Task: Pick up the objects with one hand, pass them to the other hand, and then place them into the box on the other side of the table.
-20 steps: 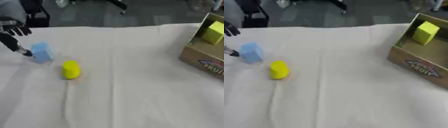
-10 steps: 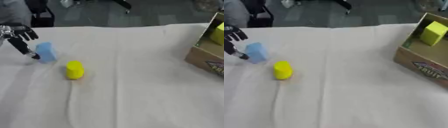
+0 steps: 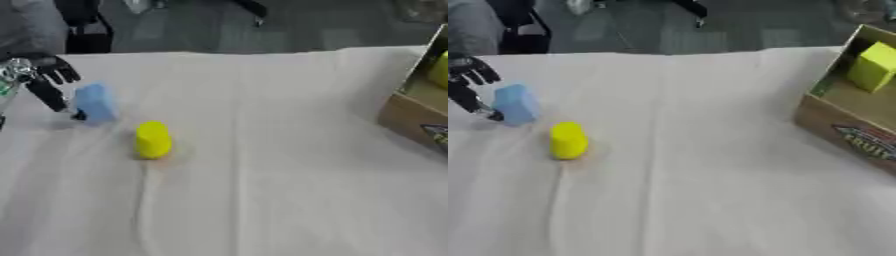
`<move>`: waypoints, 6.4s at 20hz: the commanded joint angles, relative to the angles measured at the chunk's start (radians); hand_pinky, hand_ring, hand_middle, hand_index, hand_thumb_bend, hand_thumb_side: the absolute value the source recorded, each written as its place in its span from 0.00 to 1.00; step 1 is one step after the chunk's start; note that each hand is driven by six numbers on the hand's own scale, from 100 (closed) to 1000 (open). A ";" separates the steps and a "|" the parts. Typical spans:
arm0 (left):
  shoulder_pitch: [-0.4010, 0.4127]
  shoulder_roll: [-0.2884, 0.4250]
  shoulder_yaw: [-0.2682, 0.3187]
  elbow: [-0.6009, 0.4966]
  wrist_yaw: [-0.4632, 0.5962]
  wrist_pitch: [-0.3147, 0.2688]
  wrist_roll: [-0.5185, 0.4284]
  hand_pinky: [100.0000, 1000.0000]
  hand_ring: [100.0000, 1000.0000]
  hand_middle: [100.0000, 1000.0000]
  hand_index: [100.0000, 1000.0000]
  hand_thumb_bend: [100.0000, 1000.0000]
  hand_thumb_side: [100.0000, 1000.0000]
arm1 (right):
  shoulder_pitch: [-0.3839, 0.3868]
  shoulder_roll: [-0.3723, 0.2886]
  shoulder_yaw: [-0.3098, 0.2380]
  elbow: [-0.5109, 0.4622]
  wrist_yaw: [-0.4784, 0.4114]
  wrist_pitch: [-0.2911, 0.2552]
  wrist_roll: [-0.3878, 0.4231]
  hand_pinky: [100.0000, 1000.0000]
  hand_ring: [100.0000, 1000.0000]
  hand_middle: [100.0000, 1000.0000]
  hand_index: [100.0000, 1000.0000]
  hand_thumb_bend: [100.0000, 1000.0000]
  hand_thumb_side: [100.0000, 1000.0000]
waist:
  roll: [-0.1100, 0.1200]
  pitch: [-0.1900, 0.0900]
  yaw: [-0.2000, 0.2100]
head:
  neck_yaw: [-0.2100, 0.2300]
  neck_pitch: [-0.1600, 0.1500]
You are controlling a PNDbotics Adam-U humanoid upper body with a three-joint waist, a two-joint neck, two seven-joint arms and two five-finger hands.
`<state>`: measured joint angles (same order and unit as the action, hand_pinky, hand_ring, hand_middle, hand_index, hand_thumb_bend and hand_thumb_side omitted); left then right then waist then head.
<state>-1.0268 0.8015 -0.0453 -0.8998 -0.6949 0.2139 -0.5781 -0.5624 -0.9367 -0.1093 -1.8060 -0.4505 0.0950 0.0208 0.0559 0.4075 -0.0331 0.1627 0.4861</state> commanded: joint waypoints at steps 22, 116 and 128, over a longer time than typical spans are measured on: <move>-0.027 0.004 0.019 0.024 -0.010 0.010 0.003 0.82 0.76 0.61 0.74 0.58 0.00 | -0.015 -0.015 -0.011 -0.016 0.018 0.003 0.003 1.00 0.88 0.83 0.75 0.00 0.36 | 0.018 0.013 -0.020 | 0.030 -0.026; 0.500 -0.238 -0.176 -0.958 0.423 -0.081 0.698 0.54 0.46 0.35 0.54 0.00 0.00 | -0.465 0.235 0.439 -0.194 0.111 -0.108 0.639 0.99 0.90 0.87 0.83 0.00 0.34 | -0.039 -0.189 0.048 | -0.167 0.105; 0.483 -0.302 -0.204 -0.948 0.358 -0.081 0.687 0.54 0.46 0.35 0.54 0.00 0.00 | -0.525 0.298 0.482 -0.194 0.272 -0.153 0.679 0.96 0.89 0.87 0.85 0.10 0.20 | -0.042 -0.187 0.048 | -0.151 0.113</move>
<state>-0.5273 0.4920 -0.2509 -1.8400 -0.3277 0.1322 0.1091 -1.0672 -0.6358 0.3771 -1.9858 -0.1995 -0.0482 0.6964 0.0279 0.2563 0.0144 0.0078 0.5968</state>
